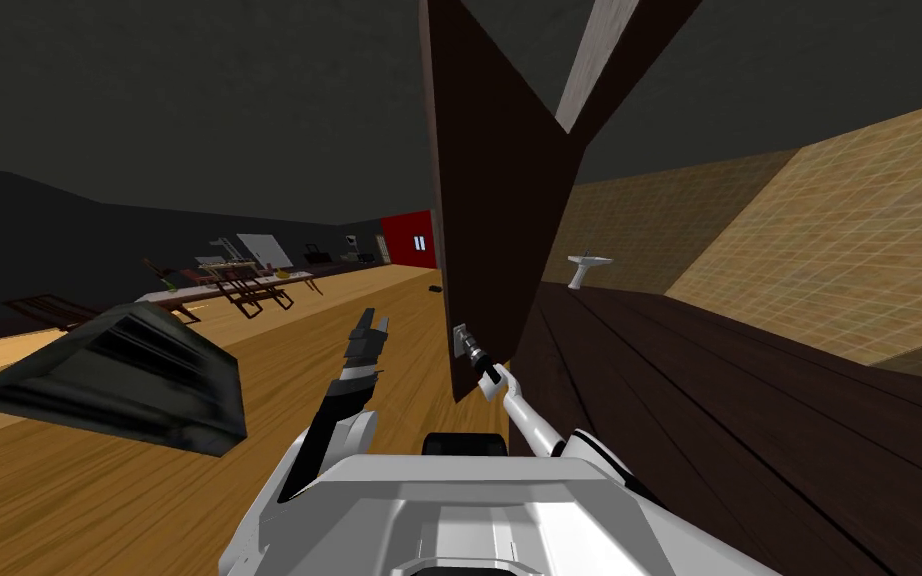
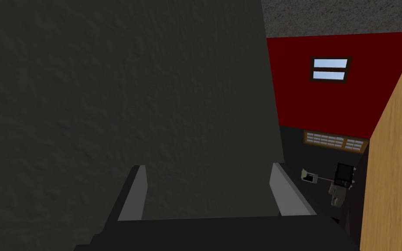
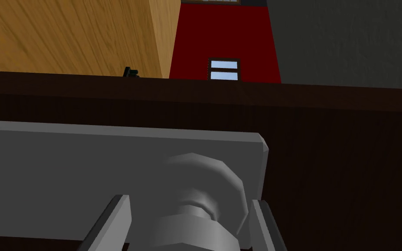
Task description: Push the door open
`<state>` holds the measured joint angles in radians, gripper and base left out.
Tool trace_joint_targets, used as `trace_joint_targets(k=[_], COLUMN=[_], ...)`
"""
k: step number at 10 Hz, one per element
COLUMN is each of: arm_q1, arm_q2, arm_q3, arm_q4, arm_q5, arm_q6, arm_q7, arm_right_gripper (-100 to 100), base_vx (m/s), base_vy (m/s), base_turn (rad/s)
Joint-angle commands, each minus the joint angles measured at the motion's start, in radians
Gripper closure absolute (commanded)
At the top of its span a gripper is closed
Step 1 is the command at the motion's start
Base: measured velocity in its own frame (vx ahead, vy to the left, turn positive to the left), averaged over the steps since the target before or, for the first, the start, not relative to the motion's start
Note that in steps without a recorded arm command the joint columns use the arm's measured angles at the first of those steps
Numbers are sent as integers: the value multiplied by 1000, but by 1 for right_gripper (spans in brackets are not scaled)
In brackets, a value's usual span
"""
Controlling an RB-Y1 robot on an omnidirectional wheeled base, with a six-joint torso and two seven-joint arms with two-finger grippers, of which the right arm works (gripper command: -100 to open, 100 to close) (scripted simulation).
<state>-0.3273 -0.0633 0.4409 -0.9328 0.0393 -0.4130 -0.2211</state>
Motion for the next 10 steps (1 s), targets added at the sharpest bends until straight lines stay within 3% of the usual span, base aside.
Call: trace_joint_targets(k=[1, 5, 10], arm_q1=[3, 3, -6], arm_q2=[-1, -1, -5], arm_q3=[1, 1, -66], arm_q4=[2, 2, 23], arm_q5=[0, 0, -12], arm_q6=[2, 2, 13], arm_q7=[0, 0, 24], arm_right_gripper=[100, 100, 100], base_vx=[-35, -13, 101], base_vy=[-25, -9, 155], base_turn=[6, 1, -58])
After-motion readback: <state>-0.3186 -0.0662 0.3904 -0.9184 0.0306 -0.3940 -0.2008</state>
